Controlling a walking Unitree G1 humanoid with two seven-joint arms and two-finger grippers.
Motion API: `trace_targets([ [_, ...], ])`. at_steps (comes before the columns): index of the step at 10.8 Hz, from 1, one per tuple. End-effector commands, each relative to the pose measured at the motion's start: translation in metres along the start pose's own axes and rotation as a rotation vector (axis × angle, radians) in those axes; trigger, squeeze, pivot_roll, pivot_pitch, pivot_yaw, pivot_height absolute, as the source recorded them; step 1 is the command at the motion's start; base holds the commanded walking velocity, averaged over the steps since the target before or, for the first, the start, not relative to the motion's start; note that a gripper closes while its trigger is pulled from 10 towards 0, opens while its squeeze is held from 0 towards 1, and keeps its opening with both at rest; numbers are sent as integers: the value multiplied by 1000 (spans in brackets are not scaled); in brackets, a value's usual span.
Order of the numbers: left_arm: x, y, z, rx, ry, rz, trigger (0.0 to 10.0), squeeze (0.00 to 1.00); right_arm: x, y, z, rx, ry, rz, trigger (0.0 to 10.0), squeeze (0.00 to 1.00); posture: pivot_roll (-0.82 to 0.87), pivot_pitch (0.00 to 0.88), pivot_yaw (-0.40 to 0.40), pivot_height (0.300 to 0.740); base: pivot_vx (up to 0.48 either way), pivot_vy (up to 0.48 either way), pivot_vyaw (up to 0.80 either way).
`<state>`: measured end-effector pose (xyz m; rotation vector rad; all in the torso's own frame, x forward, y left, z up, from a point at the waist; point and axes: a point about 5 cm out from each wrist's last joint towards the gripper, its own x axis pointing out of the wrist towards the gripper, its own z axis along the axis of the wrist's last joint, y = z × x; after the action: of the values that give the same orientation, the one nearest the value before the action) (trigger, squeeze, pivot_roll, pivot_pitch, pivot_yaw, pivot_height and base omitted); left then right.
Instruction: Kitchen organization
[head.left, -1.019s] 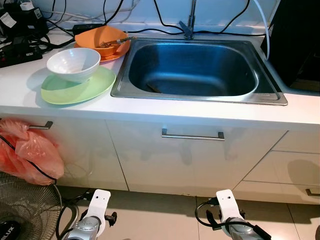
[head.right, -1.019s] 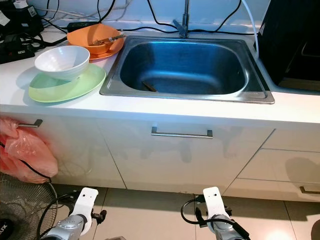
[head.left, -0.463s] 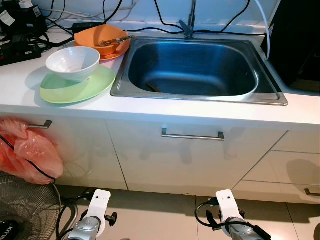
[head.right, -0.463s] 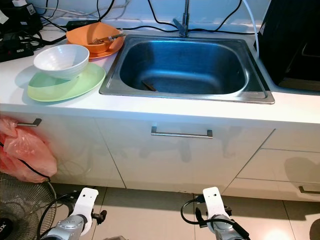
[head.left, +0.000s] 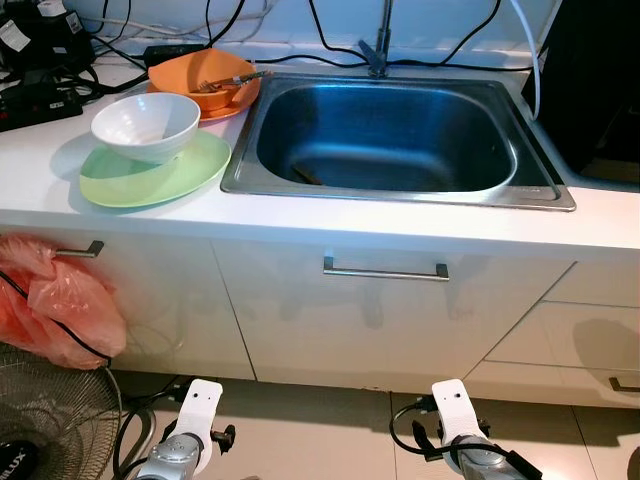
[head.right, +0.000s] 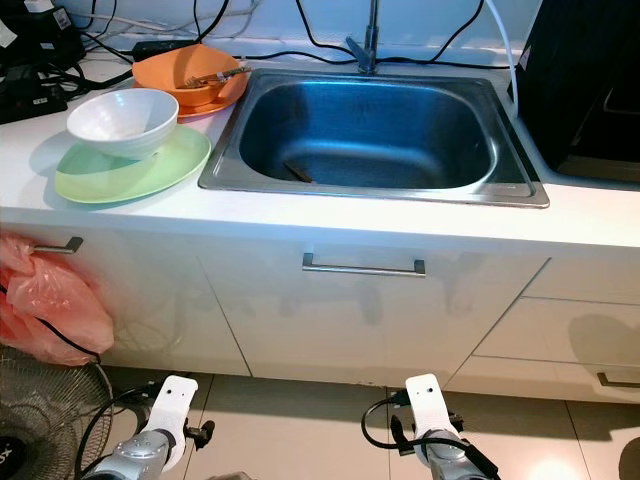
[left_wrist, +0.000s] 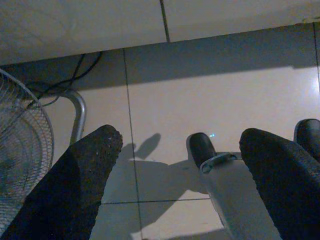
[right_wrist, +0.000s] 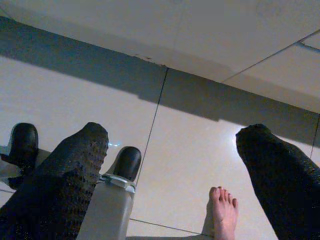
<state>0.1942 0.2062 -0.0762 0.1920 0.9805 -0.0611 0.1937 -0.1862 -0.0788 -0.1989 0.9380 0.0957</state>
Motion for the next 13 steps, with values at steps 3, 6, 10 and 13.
trace_targets([
  [3,0,0,-2,-4,9,-3,10000,0,0,0,-1,-16,11,8,10000,0,101,27,8,740,0,0,0],
  [6,0,0,-2,-5,8,-3,10000,0,0,0,-1,-18,11,7,10000,0,101,27,8,740,0,0,0],
  [10,0,0,-3,-5,9,-3,10000,0,0,1,-1,-21,10,9,10000,0,101,29,8,740,0,0,0],
  [13,0,0,-3,-4,11,-2,10000,0,0,1,-1,-24,10,11,10000,0,102,29,9,740,0,0,0],
])
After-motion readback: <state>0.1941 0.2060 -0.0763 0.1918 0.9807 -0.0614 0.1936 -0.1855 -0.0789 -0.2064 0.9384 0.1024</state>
